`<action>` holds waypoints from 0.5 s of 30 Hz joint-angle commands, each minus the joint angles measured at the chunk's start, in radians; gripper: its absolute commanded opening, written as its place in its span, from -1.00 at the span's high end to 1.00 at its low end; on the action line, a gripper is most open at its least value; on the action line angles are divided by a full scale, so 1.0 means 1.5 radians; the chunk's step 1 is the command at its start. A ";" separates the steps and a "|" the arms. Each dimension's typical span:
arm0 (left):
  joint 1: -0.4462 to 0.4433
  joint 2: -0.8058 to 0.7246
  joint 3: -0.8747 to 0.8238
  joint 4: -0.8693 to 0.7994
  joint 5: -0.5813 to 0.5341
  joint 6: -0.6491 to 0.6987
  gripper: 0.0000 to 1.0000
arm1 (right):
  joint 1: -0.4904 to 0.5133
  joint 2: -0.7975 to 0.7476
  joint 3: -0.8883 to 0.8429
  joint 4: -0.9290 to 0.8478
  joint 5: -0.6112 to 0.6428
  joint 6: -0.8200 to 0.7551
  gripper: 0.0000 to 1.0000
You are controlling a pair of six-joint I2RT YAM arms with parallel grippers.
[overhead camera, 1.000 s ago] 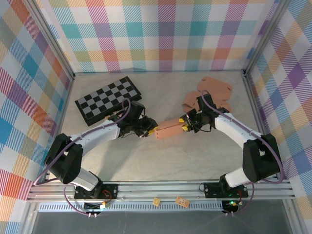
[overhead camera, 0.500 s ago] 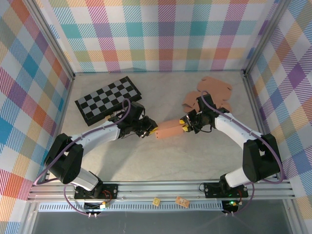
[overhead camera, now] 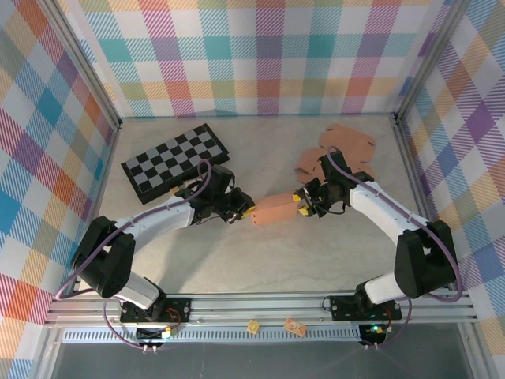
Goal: Fold the paper box
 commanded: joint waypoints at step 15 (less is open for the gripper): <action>-0.013 0.014 0.020 -0.058 0.003 0.036 0.65 | 0.004 -0.029 0.016 -0.050 0.069 0.002 0.33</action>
